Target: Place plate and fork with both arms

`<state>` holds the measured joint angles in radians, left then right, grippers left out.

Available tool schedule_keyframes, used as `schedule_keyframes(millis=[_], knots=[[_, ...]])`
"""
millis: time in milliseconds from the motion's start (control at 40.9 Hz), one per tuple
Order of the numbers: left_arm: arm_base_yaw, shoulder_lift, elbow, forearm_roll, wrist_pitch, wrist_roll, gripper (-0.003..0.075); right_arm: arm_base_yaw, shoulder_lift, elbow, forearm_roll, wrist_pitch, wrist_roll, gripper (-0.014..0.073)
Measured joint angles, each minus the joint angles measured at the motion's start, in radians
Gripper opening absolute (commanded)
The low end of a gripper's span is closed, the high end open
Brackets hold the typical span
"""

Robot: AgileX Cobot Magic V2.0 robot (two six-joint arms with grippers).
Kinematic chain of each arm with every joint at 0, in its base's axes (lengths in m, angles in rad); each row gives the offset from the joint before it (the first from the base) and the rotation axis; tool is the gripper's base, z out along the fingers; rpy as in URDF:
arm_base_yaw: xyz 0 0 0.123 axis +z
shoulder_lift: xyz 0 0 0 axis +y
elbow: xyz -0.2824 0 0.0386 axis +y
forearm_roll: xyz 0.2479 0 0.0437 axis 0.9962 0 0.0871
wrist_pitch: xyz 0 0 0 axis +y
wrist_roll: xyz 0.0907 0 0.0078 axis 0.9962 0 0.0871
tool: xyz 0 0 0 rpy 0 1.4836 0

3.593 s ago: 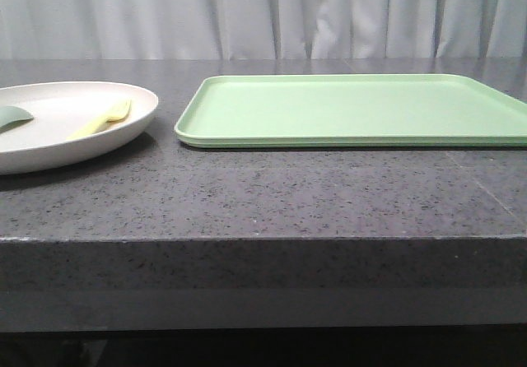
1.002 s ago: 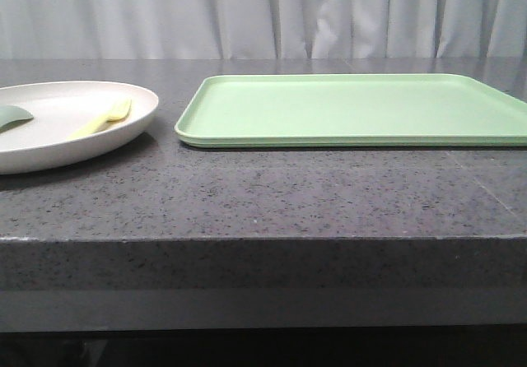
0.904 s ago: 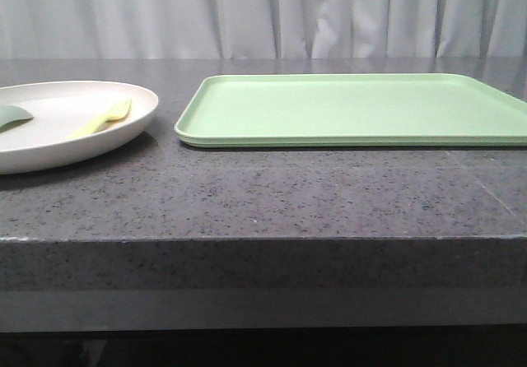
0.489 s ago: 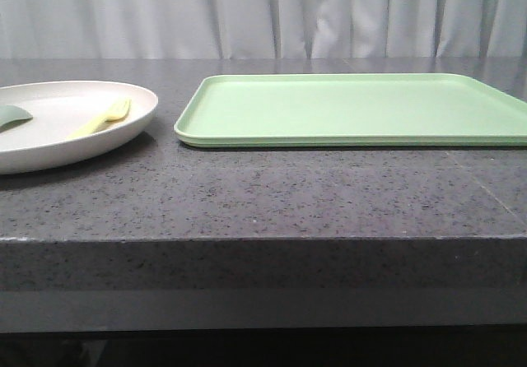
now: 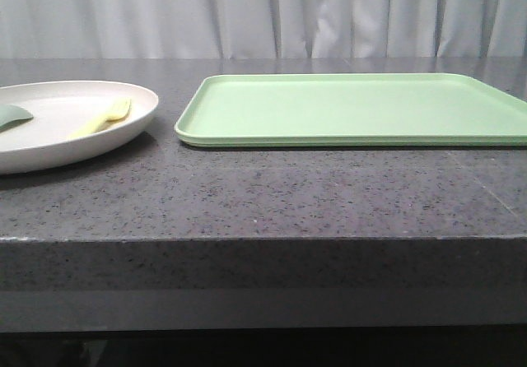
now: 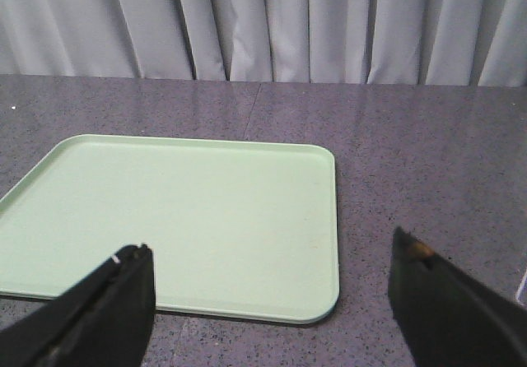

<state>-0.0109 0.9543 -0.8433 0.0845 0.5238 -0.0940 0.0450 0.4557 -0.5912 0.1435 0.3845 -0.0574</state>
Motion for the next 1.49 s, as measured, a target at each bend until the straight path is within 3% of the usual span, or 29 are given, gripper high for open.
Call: schedule_keyframes(millis=[416,684,978,1491], knots=[[0.000,0.466,-0.398,0.017,0.502,0.000,0.0673,0.000,0.000,0.000,0.000,-0.002,0.000,0.0603],[0.000,0.642,-0.451,0.017,0.554,0.000,0.0673,0.000,0.000,0.000,0.000,-0.002,0.000,0.0603],[0.000,0.689,-0.453,0.017,0.556,0.000,0.0666,0.000,0.000,0.000,0.000,-0.003,0.000,0.0603],[0.000,0.694,-0.453,0.015,0.548,0.000,0.0302,0.000,0.000,0.000,0.000,-0.003,0.000,0.0603]])
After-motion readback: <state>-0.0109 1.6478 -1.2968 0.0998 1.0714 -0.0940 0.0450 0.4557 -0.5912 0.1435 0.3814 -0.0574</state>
